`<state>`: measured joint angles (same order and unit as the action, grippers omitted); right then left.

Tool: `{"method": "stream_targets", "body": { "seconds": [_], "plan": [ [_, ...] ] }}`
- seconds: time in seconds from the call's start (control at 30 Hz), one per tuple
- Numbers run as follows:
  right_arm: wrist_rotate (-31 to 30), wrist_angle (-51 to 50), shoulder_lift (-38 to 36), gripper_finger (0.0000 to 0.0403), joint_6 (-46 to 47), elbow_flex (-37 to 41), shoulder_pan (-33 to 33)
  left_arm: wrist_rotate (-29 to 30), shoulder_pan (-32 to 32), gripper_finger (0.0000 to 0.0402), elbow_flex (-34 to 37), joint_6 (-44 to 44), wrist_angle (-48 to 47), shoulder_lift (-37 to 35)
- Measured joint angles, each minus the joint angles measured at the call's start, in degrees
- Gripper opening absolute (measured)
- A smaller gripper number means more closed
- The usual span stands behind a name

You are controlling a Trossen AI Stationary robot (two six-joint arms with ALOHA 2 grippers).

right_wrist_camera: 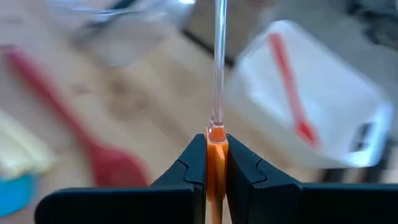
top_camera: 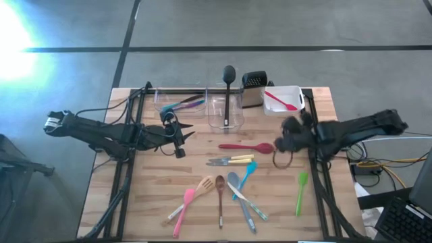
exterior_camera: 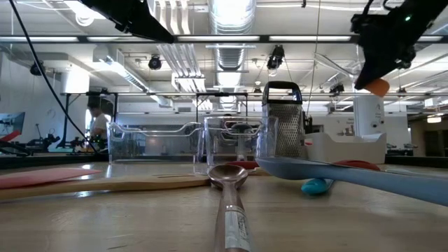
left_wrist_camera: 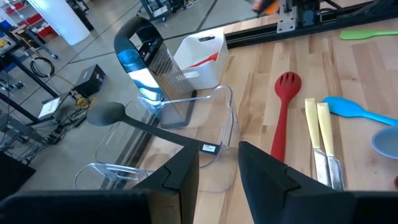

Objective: Pick & Place Kitchen Items
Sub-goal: Put the orange spatula into white bin

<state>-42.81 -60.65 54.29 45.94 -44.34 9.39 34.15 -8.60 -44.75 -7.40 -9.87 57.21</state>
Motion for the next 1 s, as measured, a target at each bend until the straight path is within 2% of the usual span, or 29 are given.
{"method": "stream_targets", "body": {
  "seconds": [0.17,0.27,0.4,0.53,0.67,0.83,1.0],
  "plan": [
    [1.87,1.75,-3.44,0.0017,-15.77,0.00,-15.75,-0.02,0.00,0.0115,0.00,0.19,0.04,-0.01],
    [7.19,6.05,-4.47,0.0017,-27.30,0.00,-24.69,-0.02,0.00,0.0113,0.00,0.60,0.10,0.00],
    [16.31,11.81,-4.35,0.0017,-38.11,-0.01,-36.09,0.00,0.00,0.0112,0.00,1.35,0.35,0.00],
    [19.52,14.02,-1.93,0.0017,-44.02,-0.58,-45.21,-0.02,0.00,0.0112,0.00,1.42,0.33,-0.01],
    [21.13,13.92,2.85,0.0017,-48.61,-2.04,-50.90,-0.02,0.00,0.0112,0.00,1.40,0.31,-0.02],
    [21.42,14.08,11.16,0.0017,-51.57,-5.20,-53.05,0.00,0.00,0.0112,0.00,0.40,0.28,-0.02],
    [16.80,12.79,20.18,0.0017,-52.02,-9.29,-53.38,-0.02,0.00,0.0112,0.00,0.37,0.19,-0.01]
  ]
}}
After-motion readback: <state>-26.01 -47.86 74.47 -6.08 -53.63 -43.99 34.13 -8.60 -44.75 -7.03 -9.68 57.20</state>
